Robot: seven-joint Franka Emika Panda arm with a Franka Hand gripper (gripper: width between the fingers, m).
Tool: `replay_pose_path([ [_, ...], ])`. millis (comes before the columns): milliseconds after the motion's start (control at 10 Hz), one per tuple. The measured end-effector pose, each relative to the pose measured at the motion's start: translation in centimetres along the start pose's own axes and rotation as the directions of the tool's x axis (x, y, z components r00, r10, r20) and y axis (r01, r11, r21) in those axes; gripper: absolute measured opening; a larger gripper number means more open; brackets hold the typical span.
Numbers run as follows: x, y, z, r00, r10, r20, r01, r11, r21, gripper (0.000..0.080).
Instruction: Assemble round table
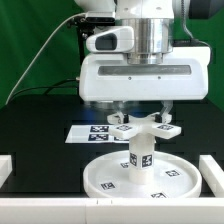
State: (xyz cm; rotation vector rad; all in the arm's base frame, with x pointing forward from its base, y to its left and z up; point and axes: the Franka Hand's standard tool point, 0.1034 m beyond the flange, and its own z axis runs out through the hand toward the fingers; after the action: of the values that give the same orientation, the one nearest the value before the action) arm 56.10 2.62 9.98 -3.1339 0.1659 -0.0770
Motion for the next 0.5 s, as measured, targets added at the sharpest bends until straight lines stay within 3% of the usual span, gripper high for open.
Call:
replay_pose_path([
  [200,0.19,-0.23,0.01,0.983,0.183,-0.001,-0.183,0.983,-0.002,0.0438],
  [500,0.15,-0.57,0.0,0.889,0.459,0.001,-0.459,0.889,0.001,0.0439],
])
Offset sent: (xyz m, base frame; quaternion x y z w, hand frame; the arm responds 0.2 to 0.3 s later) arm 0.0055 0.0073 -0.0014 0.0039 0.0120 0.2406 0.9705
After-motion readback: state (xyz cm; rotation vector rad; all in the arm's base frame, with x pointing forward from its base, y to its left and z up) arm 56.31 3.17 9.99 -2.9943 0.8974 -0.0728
